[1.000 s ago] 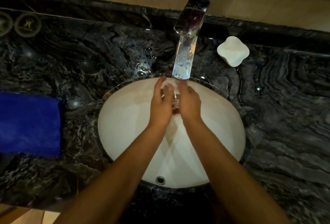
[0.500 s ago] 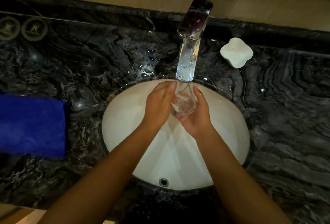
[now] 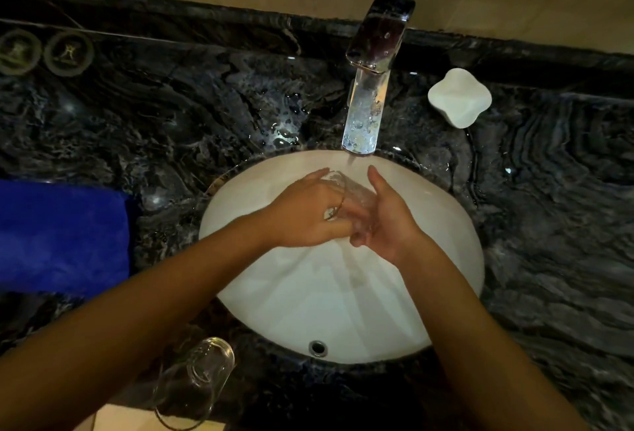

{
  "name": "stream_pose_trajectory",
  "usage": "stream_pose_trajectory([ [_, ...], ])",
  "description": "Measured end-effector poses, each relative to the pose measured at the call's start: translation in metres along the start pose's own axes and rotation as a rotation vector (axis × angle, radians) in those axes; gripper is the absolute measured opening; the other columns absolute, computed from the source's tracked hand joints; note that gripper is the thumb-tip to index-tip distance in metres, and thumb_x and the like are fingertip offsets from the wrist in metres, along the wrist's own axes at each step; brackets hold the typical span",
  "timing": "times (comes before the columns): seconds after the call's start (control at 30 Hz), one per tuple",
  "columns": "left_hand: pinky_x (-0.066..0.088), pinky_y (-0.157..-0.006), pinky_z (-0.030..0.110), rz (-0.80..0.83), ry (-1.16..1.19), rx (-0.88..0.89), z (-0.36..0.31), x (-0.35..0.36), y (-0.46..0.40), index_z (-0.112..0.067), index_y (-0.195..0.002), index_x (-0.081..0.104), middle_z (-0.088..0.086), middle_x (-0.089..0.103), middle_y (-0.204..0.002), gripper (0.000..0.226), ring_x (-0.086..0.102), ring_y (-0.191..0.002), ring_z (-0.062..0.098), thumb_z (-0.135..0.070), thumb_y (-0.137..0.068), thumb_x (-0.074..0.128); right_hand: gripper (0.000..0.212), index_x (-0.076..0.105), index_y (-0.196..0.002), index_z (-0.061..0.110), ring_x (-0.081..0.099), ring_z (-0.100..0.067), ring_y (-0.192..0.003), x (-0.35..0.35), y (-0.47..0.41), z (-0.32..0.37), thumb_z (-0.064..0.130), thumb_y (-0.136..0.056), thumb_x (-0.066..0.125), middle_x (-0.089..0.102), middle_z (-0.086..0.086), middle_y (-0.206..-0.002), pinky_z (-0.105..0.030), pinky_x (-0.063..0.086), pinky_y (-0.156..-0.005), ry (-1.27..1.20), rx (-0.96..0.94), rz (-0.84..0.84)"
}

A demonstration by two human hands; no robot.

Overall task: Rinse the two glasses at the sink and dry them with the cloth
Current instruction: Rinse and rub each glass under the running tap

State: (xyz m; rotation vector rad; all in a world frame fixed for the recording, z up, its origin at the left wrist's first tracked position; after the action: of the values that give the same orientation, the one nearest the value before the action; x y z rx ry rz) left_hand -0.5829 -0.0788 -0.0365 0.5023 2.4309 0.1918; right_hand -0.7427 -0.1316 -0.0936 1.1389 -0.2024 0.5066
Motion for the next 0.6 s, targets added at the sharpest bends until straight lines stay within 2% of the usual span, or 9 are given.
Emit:
stream_pose_trajectory([
  [0.07,0.049,-0.107,0.041,0.032,0.172,-0.117,0.004,-0.003,0.001,-0.014,-0.112,0.083,0.005,0.080,-0.112,0.032,0.070,-0.111,0.020,-0.035,-0.096,0.065,0.077,0.076,-0.119,0.007,0.060,-0.025,-0.054,0.000,0.003,0.000,0.070,-0.101,0.036,0.072,-0.012,-0.078,-0.026,0.040,-0.044,0.034,-0.007,-0.025],
  [0.17,0.048,-0.111,0.043,0.075,0.539,-0.293,0.009,0.000,0.004,0.000,-0.111,0.080,0.020,0.078,-0.113,0.035,0.071,-0.115,0.027,-0.030,-0.103,0.064,0.076,0.070,-0.109,-0.002,0.061,-0.028,-0.052,0.000,0.004,0.002,0.068,-0.102,0.039,0.073,-0.016,-0.075,-0.027,0.044,-0.044,-0.015,-0.047,-0.128],
  [0.27,0.040,-0.116,0.041,0.025,0.745,-0.364,0.013,0.002,0.009,-0.005,-0.118,0.079,0.018,0.078,-0.118,0.056,0.069,-0.121,0.028,-0.051,-0.102,0.051,0.069,0.071,-0.107,0.001,0.065,-0.028,-0.050,0.006,0.002,0.000,0.064,-0.103,0.043,0.077,-0.017,-0.081,-0.029,0.048,-0.045,-0.039,-0.112,-0.273],
  [0.33,0.029,-0.124,0.048,0.023,0.917,-0.392,0.017,0.002,0.009,-0.003,-0.130,0.071,0.021,0.075,-0.123,0.070,0.067,-0.125,0.032,-0.058,-0.105,0.036,0.060,0.073,-0.100,0.007,0.068,-0.024,-0.049,0.008,0.000,-0.001,0.060,-0.104,0.044,0.079,-0.010,-0.076,-0.028,0.048,-0.043,-0.016,-0.162,-0.378],
  [0.4,0.020,-0.126,0.052,0.033,1.072,-0.412,0.019,0.002,0.007,-0.004,-0.139,0.064,0.027,0.071,-0.129,0.078,0.067,-0.127,0.037,-0.061,-0.106,0.023,0.054,0.072,-0.091,0.011,0.068,-0.018,-0.048,0.009,-0.003,-0.001,0.054,-0.106,0.043,0.077,-0.004,-0.069,-0.025,0.048,-0.041,0.073,-0.223,-0.445],
  [0.5,0.025,-0.126,0.051,0.014,1.187,-0.469,0.022,0.006,-0.002,-0.006,-0.136,0.066,0.024,0.070,-0.132,0.091,0.066,-0.129,0.036,-0.073,-0.102,0.015,0.048,0.069,-0.092,0.014,0.066,-0.014,-0.052,0.010,-0.006,-0.001,0.052,-0.099,0.041,0.073,-0.003,-0.071,-0.025,0.048,-0.043,0.245,-0.330,-0.485],
  [0.6,0.029,-0.125,0.055,-0.031,1.230,-0.491,0.029,0.011,-0.006,-0.001,-0.130,0.069,0.023,0.070,-0.133,0.104,0.064,-0.130,0.036,-0.079,-0.098,0.009,0.046,0.068,-0.090,0.013,0.060,-0.019,-0.043,0.007,-0.010,-0.003,0.049,-0.100,0.043,0.069,-0.008,-0.063,-0.025,0.043,-0.037,0.243,-0.277,-0.456],
])
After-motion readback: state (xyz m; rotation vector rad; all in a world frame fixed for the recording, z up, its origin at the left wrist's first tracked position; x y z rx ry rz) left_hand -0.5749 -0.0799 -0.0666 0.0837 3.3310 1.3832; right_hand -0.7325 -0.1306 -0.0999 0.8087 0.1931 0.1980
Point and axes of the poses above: each hand's wrist, its own y-axis away from the middle knuckle, its own x-axis out of the palm, z = x × y, the point moved 1 cm from there along -y, towards the middle knuckle
